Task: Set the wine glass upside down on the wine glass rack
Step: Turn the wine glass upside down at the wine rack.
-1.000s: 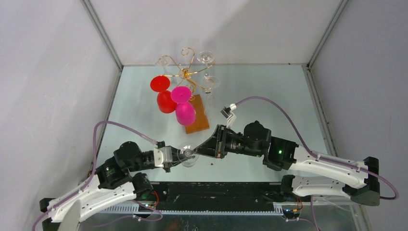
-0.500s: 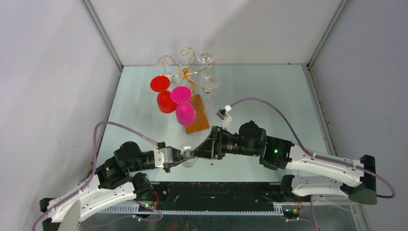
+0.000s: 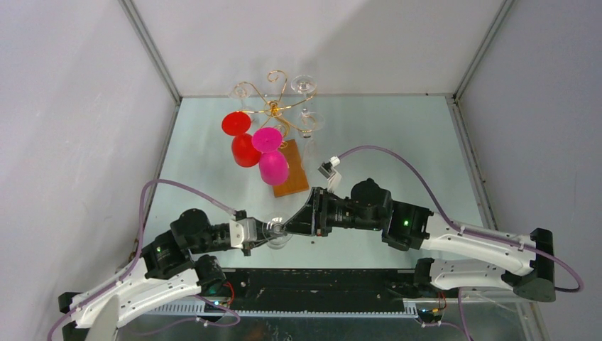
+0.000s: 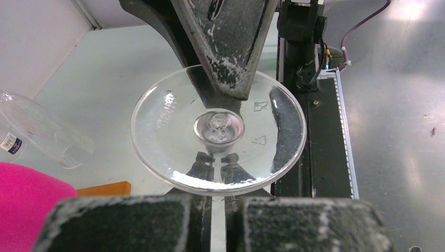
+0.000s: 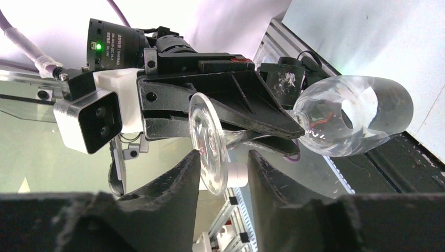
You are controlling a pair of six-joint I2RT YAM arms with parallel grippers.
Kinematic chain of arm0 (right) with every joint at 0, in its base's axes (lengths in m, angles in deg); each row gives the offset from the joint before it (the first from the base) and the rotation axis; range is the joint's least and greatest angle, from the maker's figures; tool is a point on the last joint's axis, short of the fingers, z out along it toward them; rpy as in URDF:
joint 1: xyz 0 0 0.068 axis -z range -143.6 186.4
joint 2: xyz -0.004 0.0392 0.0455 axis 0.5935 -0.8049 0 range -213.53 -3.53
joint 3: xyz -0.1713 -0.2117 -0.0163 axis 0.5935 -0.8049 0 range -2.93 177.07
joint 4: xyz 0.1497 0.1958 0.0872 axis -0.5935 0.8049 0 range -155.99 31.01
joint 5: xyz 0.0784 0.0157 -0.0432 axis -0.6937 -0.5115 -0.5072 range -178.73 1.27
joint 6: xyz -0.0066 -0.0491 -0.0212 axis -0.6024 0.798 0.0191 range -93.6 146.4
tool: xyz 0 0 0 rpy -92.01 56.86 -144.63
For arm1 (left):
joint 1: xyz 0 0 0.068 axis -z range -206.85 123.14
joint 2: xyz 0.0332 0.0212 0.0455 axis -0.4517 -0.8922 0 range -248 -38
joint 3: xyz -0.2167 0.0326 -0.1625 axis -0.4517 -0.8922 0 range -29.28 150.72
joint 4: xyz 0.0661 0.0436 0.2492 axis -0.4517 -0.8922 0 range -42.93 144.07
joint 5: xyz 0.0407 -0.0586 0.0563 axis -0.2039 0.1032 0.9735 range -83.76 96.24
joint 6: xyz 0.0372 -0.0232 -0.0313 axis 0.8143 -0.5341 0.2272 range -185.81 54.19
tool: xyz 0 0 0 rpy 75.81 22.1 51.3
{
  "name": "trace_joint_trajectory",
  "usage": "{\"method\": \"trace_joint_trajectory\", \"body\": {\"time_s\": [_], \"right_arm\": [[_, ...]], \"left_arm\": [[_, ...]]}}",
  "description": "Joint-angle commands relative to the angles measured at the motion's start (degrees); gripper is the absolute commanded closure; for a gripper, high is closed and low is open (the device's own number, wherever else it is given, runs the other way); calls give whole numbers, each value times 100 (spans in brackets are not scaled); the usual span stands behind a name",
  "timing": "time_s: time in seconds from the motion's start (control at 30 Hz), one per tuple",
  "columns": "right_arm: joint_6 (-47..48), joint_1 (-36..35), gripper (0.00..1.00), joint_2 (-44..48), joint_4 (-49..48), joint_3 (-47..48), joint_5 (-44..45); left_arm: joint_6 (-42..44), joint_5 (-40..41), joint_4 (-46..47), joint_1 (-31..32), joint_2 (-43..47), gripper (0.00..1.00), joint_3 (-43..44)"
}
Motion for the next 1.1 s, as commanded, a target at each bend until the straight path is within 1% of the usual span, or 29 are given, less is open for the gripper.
{"method": "trace_joint_trajectory", "body": {"time_s": [0.0,0.07,0.13,0.17,0.2,0.23,0.27,0.3,0.37,0.43,0.5,0.53,0.57,0.6,0.63,0.67,0.7,0.73,0.77,0.8,0.87,0.93,1.0,1.07], "right_arm": [[23,29,55,149,-40,30,-76],[23,33,55,161,-15,29,-79],[18,5,59,186,7,29,-51],[20,-5,65,204,16,29,-34],[22,-10,68,208,38,34,-4],[27,-11,76,218,49,30,17],[35,-12,81,220,63,30,22],[42,-12,90,214,70,29,25],[78,-12,100,201,92,29,26],[127,-5,100,200,148,29,39],[185,-11,100,226,233,29,80],[205,-11,100,256,299,29,106],[244,-4,100,274,328,29,152],[274,-5,100,320,388,29,181],[329,-1,100,345,426,29,270],[352,13,100,411,505,29,311],[412,30,100,443,580,29,388],[437,70,100,519,614,29,418],[489,89,100,559,686,29,471],[515,130,100,638,716,29,491],[583,199,100,752,833,27,539],[637,255,100,874,971,29,594],[674,285,100,1000,1118,27,671],[726,312,100,1104,1270,29,755]], "left_arm": [[114,-82,289,35,12,100,142],[88,-94,317,35,4,100,122],[84,-93,327,35,4,100,113],[90,-91,321,35,3,100,117],[105,-78,295,35,3,100,120],[114,-66,271,35,3,99,120],[131,-52,263,35,3,99,123],[135,-40,239,35,3,97,122],[139,-36,241,35,10,96,110],[109,-29,273,39,18,93,77],[84,-6,312,41,40,87,50],[72,20,322,42,48,78,42],[59,86,331,41,65,72,17],[51,130,341,42,78,57,7],[63,219,342,43,110,50,-7],[66,280,342,39,127,37,-13],[73,408,349,38,168,32,-29],[67,463,345,37,196,21,-38],[42,550,345,35,240,15,-44],[29,582,344,35,267,4,-50],[-61,614,345,38,338,1,-81],[-205,597,355,39,408,0,-126],[-432,591,349,40,462,0,-167],[-851,669,327,38,461,0,-177]]}}
